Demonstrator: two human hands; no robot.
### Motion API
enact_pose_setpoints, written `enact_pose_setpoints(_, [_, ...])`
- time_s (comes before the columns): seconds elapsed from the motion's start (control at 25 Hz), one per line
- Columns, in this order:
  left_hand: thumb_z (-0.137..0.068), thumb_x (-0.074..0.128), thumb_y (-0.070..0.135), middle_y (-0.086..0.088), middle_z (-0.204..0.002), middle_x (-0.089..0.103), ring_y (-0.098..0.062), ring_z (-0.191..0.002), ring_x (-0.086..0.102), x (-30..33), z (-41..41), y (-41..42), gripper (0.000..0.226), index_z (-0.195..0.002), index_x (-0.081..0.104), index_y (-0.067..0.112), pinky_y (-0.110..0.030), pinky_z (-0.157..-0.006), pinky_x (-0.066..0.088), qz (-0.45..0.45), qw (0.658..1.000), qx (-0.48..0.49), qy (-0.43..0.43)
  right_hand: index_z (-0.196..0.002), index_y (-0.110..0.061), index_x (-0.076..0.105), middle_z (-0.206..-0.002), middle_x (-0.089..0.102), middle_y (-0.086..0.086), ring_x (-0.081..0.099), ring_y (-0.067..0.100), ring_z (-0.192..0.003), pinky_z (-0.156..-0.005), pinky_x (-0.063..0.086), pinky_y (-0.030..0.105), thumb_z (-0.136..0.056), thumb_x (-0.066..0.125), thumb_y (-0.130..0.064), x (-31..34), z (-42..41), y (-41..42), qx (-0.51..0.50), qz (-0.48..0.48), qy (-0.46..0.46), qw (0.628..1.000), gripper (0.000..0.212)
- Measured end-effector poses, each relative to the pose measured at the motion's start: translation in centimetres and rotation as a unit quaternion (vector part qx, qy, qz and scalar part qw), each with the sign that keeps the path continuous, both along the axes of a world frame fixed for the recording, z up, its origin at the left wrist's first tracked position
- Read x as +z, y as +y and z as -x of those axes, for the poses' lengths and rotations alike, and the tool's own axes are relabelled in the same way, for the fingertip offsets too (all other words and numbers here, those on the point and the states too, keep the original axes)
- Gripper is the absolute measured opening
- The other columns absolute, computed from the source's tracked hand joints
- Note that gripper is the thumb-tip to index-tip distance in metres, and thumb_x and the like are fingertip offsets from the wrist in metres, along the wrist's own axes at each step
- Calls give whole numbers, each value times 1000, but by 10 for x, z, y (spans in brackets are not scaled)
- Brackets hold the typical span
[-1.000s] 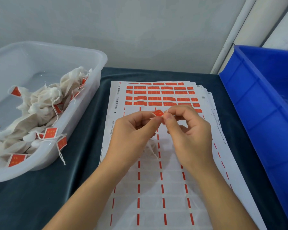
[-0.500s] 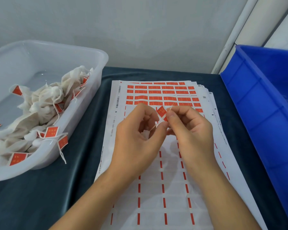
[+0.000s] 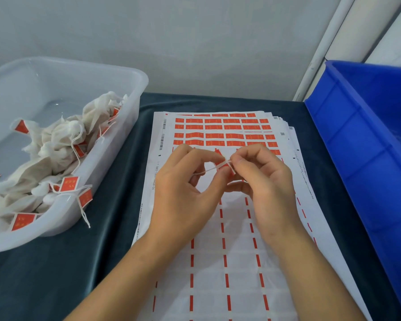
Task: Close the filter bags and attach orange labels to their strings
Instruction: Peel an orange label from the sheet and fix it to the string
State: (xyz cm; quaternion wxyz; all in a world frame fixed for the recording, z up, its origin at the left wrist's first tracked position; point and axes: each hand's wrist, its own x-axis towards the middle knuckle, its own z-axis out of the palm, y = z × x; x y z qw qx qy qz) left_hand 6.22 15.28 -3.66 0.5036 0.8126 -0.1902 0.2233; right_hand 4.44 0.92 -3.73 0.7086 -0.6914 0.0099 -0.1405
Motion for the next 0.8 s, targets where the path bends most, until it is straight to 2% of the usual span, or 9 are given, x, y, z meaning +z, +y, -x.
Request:
enact_pose_setpoints(0.28, [-90,82,21,20,-88,60,-6,-80,55,-1,-3,1,13,-102,76,21,-8,-67,42,-11,1000,5,8,-97,-21,70,-92,74,-5,73,17,-89,-67,60,24,-101,62,-21,-2,-1,-1,-15,55,0,998,9])
enact_pose_setpoints(0.44, [-91,82,23,25,-84,55,-11,-76,53,0,-3,3,15,-105,76,22,-11,-65,41,1,1000,-19,16,-99,-20,72,-89,74,-6,72,16,-88,-68,59,21,-104,61,-20,-3,-2,-2,-25,43,12,999,12])
enact_pose_setpoints(0.8, [-91,81,27,21,-85,64,-15,-82,58,-3,-5,4,14,-105,76,28,-15,-65,46,38,997,-33,63,-98,-20,71,-91,74,-5,72,16,-91,-70,59,21,-103,62,-19,1,-1,-3,-12,38,-5,999,10])
